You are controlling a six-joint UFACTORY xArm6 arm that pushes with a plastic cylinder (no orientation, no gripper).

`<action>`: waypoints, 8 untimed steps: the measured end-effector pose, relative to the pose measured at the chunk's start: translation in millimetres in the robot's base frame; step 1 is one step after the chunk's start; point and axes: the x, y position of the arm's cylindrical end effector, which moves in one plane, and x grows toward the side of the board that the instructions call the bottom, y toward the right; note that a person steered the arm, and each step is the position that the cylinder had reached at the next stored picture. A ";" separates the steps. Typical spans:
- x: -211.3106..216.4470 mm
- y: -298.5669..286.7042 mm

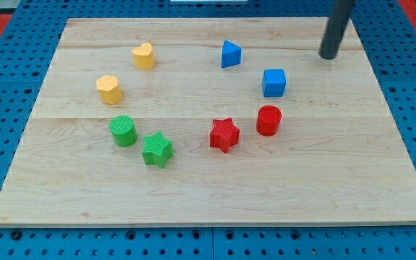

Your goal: Slide the blue triangle towards yellow heart

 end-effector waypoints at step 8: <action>12.4 -122.6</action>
